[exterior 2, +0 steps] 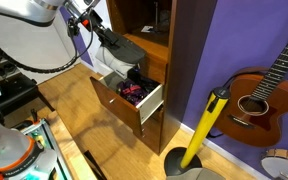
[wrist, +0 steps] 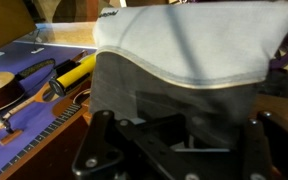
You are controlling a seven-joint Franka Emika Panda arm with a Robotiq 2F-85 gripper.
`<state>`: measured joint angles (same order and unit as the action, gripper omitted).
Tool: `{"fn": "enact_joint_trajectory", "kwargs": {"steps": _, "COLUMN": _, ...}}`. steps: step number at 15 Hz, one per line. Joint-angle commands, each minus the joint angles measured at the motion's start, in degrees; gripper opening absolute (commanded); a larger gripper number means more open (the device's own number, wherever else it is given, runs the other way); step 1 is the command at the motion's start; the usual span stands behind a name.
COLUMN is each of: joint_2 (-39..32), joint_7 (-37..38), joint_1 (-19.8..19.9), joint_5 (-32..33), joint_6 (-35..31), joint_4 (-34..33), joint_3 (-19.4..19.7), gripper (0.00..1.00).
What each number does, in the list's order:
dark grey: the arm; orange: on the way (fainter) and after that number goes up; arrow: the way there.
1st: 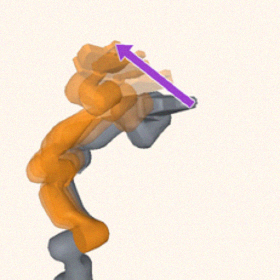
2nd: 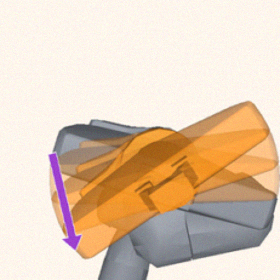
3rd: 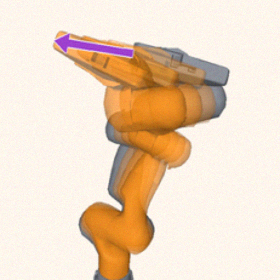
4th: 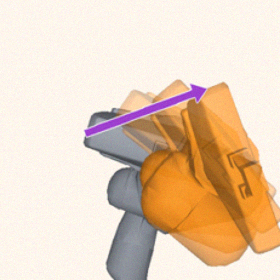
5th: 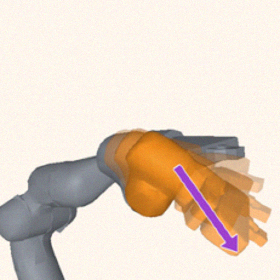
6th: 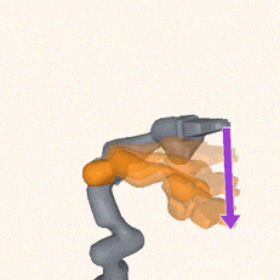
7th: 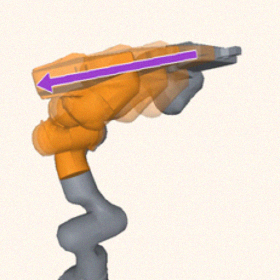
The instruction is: Open the second the drawer from the top on the cabinet
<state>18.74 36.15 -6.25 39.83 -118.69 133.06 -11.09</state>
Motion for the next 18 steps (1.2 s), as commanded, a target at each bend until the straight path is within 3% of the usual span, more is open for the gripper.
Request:
{"fn": "enact_joint_trajectory", "kwargs": {"steps": 1, "joint_2": 0.3, "joint_7": -4.8, "joint_1": 0.8, "joint_5": 1.1, "joint_6": 1.5, "joint_4": -2.5, "joint_3": -0.7, "gripper": 0.0}}
{"fn": "enact_joint_trajectory", "kwargs": {"steps": 9, "joint_2": -2.0, "joint_7": -15.1, "joint_1": 1.6, "joint_5": 5.5, "joint_6": -0.4, "joint_4": -6.7, "joint_3": 0.1, "gripper": 0.0}}
{"fn": "enact_joint_trajectory", "kwargs": {"steps": 13, "joint_2": -4.5, "joint_7": -19.7, "joint_1": 2.0, "joint_5": 8.9, "joint_6": -6.8, "joint_4": -7.1, "joint_3": 1.7, "gripper": 0.0}}
{"fn": "enact_joint_trajectory", "kwargs": {"steps": 18, "joint_2": -8.3, "joint_7": -23.3, "joint_1": 2.8, "joint_5": 12.7, "joint_6": -19.3, "joint_4": -8.1, "joint_3": 4.0, "gripper": 0.0}}
